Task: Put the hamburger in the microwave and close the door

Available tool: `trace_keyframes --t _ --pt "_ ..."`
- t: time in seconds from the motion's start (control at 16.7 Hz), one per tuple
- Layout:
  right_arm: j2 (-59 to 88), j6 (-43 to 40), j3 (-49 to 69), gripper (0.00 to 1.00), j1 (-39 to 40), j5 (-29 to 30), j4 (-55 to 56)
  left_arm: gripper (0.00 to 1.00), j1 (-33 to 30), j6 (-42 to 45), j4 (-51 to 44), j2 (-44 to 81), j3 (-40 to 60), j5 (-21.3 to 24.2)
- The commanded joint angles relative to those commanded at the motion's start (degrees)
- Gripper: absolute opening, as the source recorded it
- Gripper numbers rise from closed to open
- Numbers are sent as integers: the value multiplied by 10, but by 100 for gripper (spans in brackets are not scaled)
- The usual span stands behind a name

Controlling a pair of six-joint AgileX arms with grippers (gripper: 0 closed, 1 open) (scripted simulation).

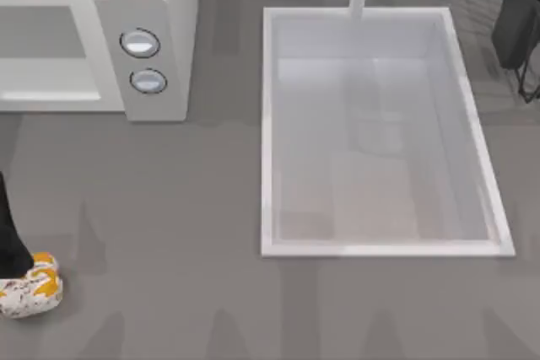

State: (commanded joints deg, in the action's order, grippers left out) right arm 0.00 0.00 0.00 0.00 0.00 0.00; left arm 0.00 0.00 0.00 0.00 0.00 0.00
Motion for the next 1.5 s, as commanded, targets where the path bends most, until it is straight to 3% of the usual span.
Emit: trace_keyframes --t 0.24,0.42,1.14,1.5 --pt "0 0 0 100 0 0 0 100 -2 19 -19 19 18 0" --pt "0 0 0 100 0 0 0 100 -7 84 -81 92 78 1" --pt "0 0 0 100 0 0 0 100 -32 473 -425 709 400 6" --pt "0 0 0 100 0 0 0 100 -39 600 -540 864 509 3"
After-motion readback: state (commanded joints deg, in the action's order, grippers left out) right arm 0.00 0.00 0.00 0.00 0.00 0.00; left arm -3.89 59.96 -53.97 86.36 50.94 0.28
